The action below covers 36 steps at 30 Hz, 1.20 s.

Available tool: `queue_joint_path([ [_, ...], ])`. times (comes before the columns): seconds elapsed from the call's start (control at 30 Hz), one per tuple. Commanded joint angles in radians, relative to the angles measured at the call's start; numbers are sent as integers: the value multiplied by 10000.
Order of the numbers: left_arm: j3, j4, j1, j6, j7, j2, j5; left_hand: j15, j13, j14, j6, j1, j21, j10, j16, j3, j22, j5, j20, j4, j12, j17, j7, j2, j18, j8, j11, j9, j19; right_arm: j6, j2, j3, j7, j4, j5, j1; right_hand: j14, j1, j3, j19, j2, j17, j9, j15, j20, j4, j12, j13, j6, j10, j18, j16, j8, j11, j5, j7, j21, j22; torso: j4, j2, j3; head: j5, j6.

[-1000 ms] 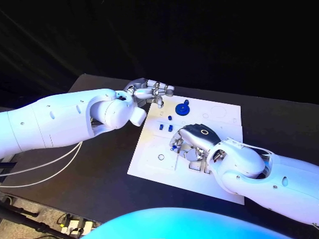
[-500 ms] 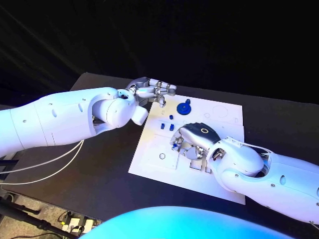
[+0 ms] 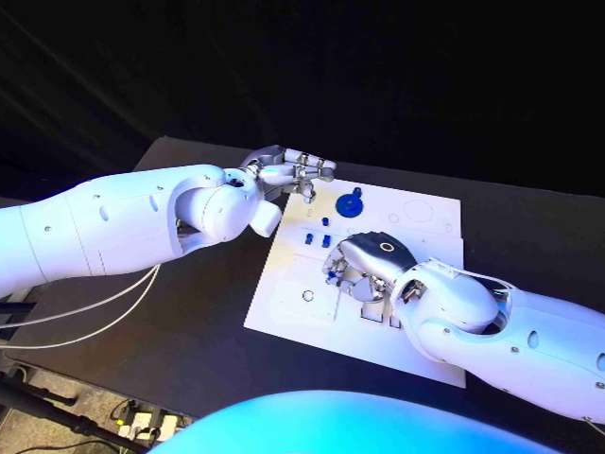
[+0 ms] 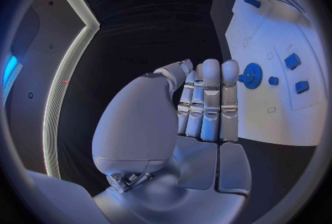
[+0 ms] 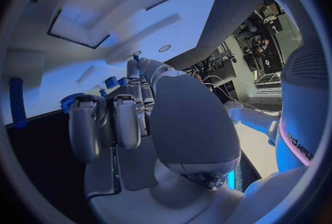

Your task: Assemble the parts on the task board

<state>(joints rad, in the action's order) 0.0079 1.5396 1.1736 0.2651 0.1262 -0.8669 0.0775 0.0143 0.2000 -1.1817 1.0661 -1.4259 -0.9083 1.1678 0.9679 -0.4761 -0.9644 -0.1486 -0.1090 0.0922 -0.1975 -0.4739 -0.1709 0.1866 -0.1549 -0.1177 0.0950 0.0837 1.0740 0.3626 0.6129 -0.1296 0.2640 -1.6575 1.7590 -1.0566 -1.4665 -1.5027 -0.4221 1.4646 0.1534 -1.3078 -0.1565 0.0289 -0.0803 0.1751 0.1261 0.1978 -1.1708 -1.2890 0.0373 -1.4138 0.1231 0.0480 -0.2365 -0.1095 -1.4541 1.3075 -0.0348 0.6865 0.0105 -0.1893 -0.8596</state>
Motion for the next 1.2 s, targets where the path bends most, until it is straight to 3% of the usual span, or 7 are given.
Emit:
queue_joint_path([
  [0.03,6,30,14,-184,16,23,10,39,13,33,-73,-11,-12,-57,-52,-12,7,-57,-17,-23,-33,9,1,-70,-99,66,-7,-9,50,-337,-29,-6,-28,25,125,8,-620,94,-4,480,-37,-435,-18,32,51,-61,-54,-8,-87,1,-92,13,41,-64,-21,-17,47,2170,-4,1,2,-10,-21],
  [0.9,6,23,16,-210,-48,18,9,42,13,33,-83,-7,-6,-71,-58,-13,12,-55,-20,-20,-37,14,-5,-78,-100,69,-2,-12,54,-522,-70,-20,-32,55,95,14,-618,123,-4,477,-28,-422,-26,30,50,-80,-65,-7,-87,-5,-91,20,40,-61,-6,-20,53,2169,2,0,1,-73,-87],
  [1.2,6,30,16,-217,-59,17,9,45,13,34,-92,-6,0,-81,-61,-16,16,-54,-21,-18,-39,18,-8,-86,-101,72,1,-14,55,-687,-112,-24,47,136,98,19,-614,173,-11,455,-30,-398,-39,26,47,-110,-88,-5,-83,-13,-81,33,35,-58,32,-22,98,2155,-5,1,1,-62,-59],
])
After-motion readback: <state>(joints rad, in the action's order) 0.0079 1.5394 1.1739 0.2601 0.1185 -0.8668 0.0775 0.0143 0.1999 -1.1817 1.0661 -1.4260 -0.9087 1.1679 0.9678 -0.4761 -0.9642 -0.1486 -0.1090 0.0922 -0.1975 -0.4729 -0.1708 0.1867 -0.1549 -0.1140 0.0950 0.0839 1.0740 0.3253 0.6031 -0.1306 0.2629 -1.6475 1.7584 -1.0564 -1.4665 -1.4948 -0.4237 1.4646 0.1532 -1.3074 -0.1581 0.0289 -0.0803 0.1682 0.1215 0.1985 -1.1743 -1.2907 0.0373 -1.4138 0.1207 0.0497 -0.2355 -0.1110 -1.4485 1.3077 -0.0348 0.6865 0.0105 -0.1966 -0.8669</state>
